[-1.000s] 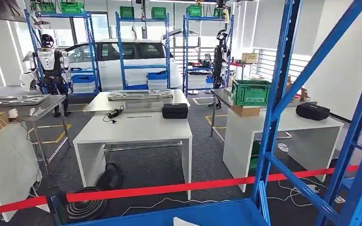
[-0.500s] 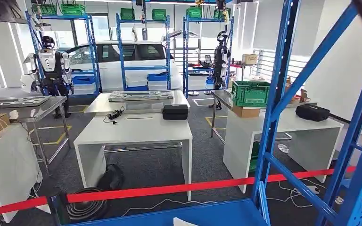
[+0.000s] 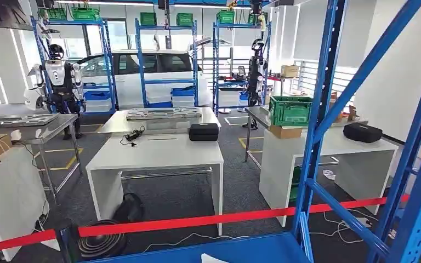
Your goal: Take the parts from the cabinet and place them on the table.
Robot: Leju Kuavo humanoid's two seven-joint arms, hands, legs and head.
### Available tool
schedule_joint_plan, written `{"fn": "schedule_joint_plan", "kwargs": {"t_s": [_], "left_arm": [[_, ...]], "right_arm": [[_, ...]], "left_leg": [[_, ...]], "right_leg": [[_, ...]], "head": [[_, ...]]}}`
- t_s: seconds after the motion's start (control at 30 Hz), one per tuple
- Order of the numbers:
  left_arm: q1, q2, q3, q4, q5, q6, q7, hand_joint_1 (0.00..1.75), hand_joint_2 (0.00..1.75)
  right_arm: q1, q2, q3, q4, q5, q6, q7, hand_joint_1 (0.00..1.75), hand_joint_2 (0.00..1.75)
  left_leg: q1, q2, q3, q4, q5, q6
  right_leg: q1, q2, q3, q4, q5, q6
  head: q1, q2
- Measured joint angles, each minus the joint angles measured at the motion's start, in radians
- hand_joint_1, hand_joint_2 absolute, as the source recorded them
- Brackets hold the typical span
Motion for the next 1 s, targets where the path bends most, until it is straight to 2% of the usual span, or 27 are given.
{"fn": "schedule_joint_plan", "kwargs": {"t_s": [0.2,0.3,0.33,0.37,0.7,1.0], "left_arm": [[0.0,0.003,0.001,0.0,-0.006,-0.004,0.0,0.0,0.0],[0.0,0.003,0.001,0.0,-0.008,-0.004,0.0,0.0,0.0],[0.0,0.003,0.001,0.0,-0.008,-0.004,0.0,0.0,0.0],[0.0,0.003,0.001,0.0,-0.008,-0.004,0.0,0.0,0.0],[0.002,0.003,0.002,0.0,-0.003,0.0,-0.003,0.0,0.0],[0.005,0.003,0.008,0.0,-0.002,0.002,-0.012,0.0,0.0]], "right_arm": [[-0.002,0.001,-0.016,0.015,0.0,0.004,-0.009,1.71,1.75],[-0.006,0.001,-0.02,0.021,0.0,0.003,-0.013,1.62,1.75],[-0.007,0.001,-0.021,0.023,0.0,0.002,-0.016,0.47,1.75],[-0.009,0.001,-0.021,0.025,0.0,0.0,-0.018,0.0,1.75],[-0.041,0.018,-0.019,0.052,0.067,0.001,-0.021,0.0,1.75],[-0.124,0.018,0.031,-0.072,0.07,0.075,-0.042,0.0,1.75]], "left_leg": [[0.0,-0.001,0.001,0.0,0.0,0.0],[0.0,0.0,0.001,0.0,0.0,0.0],[0.0,0.0,0.001,0.0,0.0,0.0],[0.0,0.0,0.001,0.0,0.0,0.0],[0.0,0.0,0.002,0.0,0.0,0.0],[0.0,0.0,0.003,0.0,0.0,0.0]], "right_leg": [[0.0,0.0,0.001,0.0,0.0,0.0],[0.0,0.0,0.001,0.0,0.0,0.0],[0.0,0.0,0.001,0.0,0.0,0.0],[0.0,0.0,0.001,0.0,0.0,0.0],[0.0,-0.001,0.002,0.0,0.0,0.0],[0.0,0.0,0.003,0.0,0.0,0.0]], "head": [[0.0,0.0],[0.0,0.0],[0.0,0.0],[0.0,0.0],[0.0,0.0],[0.0,0.0]]}}
